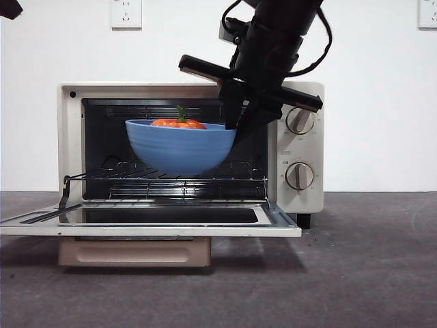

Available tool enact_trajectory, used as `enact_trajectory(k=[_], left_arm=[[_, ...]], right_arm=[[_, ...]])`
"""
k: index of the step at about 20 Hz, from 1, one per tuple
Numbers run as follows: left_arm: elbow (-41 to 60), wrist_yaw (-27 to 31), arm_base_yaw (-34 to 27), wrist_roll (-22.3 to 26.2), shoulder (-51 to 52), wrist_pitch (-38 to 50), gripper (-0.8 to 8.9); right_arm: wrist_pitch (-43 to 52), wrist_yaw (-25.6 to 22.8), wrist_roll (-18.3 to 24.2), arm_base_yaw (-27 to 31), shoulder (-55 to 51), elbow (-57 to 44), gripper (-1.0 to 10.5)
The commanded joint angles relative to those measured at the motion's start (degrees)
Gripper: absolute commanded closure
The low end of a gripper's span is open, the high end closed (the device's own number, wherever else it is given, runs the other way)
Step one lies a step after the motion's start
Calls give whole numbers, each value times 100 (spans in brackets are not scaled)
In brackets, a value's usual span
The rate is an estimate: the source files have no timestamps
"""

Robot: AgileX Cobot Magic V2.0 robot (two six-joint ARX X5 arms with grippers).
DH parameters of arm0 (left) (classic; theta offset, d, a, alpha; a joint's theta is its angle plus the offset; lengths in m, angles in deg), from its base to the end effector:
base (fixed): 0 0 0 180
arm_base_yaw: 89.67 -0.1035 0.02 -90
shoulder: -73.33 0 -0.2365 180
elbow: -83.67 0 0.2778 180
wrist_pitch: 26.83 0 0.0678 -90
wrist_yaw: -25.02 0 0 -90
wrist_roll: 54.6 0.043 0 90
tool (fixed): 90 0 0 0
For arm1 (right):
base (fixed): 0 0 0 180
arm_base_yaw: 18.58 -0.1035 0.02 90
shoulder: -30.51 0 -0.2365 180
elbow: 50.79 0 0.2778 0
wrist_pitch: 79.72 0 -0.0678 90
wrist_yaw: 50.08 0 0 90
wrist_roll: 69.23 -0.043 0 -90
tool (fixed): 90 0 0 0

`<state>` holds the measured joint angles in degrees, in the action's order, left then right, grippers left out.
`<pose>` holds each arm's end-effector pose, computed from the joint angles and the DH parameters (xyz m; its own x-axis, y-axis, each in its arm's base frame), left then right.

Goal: Place pumpkin in the steamer

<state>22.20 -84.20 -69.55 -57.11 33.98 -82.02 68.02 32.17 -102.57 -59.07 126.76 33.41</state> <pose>0.1691 -0.0770 0.2989 0.6298 -0.5813 -0.5152 0.5608 0.7992 -0.2162 0.3053 0.2530 0.2035 0.6268 0.3578 -0.6922 -0.1842 0.9312 0.3146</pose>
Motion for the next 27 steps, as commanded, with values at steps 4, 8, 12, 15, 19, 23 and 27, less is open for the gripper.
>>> enact_trajectory(k=[4, 8, 12, 15, 19, 23, 27], left_arm=[[-39, 17, 20, 31, -31, 22, 799], [-39, 17, 20, 31, -33, 24, 799], [-39, 17, 20, 31, -33, 22, 799], [-39, 20, 20, 31, -33, 20, 799], [-39, 17, 20, 31, -31, -13, 799], [-39, 17, 20, 31, -33, -20, 799], [-39, 20, 20, 31, -33, -17, 799]], right_arm=[[350, -295, -254, -20, 299, 146, 942], [343, -391, -251, 55, 334, 146, 942], [345, -389, -199, 55, 341, 146, 927], [326, -387, -179, 50, 341, 146, 783], [345, -387, -175, 50, 339, 146, 772], [319, -389, -24, 13, 260, 146, 773], [249, -428, 133, -22, -74, 146, 773]])
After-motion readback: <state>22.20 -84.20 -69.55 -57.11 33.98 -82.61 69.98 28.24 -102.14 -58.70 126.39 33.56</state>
